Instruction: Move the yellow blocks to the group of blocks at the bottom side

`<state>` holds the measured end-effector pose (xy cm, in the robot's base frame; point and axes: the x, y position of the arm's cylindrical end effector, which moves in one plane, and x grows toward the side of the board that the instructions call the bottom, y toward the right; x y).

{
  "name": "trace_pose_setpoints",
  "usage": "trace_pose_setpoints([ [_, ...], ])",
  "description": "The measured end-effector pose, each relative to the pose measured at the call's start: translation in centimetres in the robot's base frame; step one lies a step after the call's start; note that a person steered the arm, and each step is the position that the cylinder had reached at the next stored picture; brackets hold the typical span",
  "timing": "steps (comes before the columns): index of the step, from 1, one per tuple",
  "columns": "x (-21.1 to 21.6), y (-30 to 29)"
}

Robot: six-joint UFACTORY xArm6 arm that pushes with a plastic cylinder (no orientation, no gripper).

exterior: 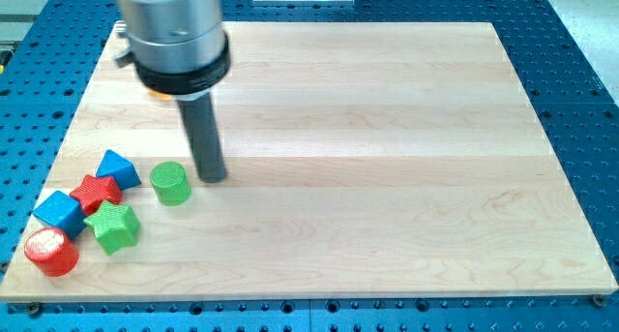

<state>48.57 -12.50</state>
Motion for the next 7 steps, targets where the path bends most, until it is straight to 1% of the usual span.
trace_pose_setpoints([
  [1, 1.2, -3.0],
  [2, -1.0, 0.2],
  [3, -8.9, 6.3],
  [4, -18.1, 4.4],
  [5, -22.8, 0.0],
  [6, -22.8, -6.2],
  [7, -18.6, -9.8],
])
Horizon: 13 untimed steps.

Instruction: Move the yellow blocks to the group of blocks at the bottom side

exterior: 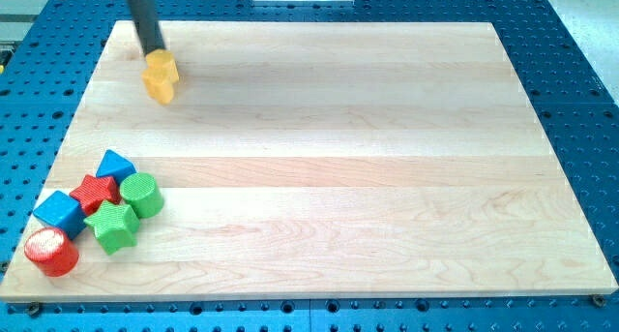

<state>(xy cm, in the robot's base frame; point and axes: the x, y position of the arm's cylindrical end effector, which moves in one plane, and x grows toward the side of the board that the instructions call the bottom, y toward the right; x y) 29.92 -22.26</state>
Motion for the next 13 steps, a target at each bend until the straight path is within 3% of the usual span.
trace_pose_setpoints([
  [1, 6.6, -0.5],
  [2, 9.2, -0.7],
  [3, 4.0, -1.0],
  [4, 2.7, 0.9],
  [6, 10.5, 2.4],
  [7, 5.7, 2.4],
  [8, 3.8, 5.2],
  [11, 13.6, 5.6],
  [13, 17.8, 4.6],
])
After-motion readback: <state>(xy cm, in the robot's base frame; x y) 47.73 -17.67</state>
